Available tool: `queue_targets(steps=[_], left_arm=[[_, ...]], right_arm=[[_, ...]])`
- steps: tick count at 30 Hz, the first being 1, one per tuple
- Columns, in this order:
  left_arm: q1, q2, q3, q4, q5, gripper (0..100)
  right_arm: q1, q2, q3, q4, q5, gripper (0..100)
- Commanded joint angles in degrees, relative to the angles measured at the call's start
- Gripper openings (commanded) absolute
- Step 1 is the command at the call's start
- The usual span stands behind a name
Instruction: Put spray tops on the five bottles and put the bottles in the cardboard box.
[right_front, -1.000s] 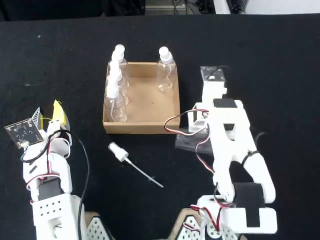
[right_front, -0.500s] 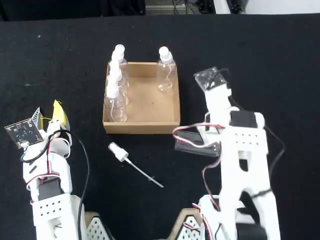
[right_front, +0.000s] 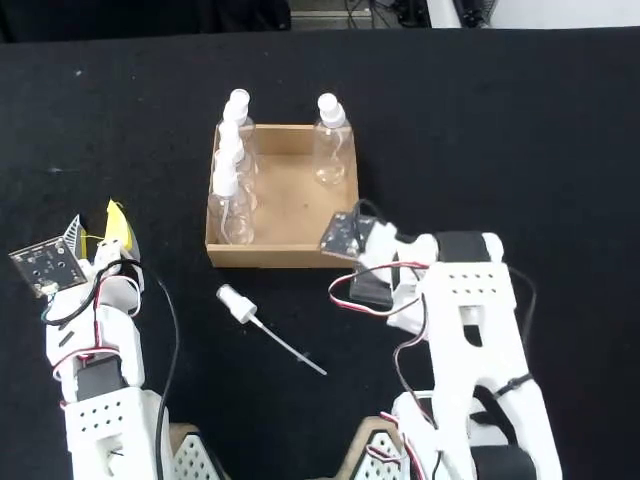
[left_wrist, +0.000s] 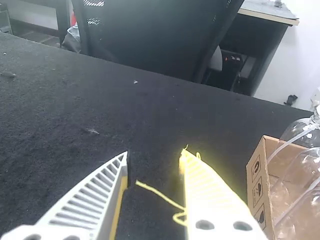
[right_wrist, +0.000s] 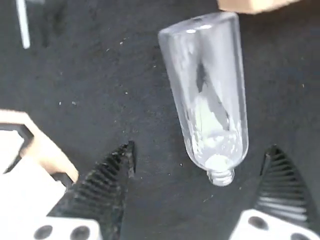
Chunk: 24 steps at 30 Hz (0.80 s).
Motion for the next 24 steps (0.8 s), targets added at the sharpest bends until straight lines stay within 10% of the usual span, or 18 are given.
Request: queue_targets(steps=[1,12,19,24], left_arm=[[0.7,-0.3,1.4,-0.9,-0.5,13],[0.6,-0.3,1.4,-0.9,-0.5,13],[0.6,-0.3,1.4,-0.9,-0.5,13],[0.5,-0.3,1.4,-0.9,-0.5,13]], right_arm=[[-0.7,1.5,0.0,0.0,4.1,35.8],[-0.5,3.8,8.2,-14.0,-1.1,34.7],[-0.6,2.1,8.1,-13.9,-6.2,2.6],[3.7,2.1,6.4,-6.4,-6.3,4.2]])
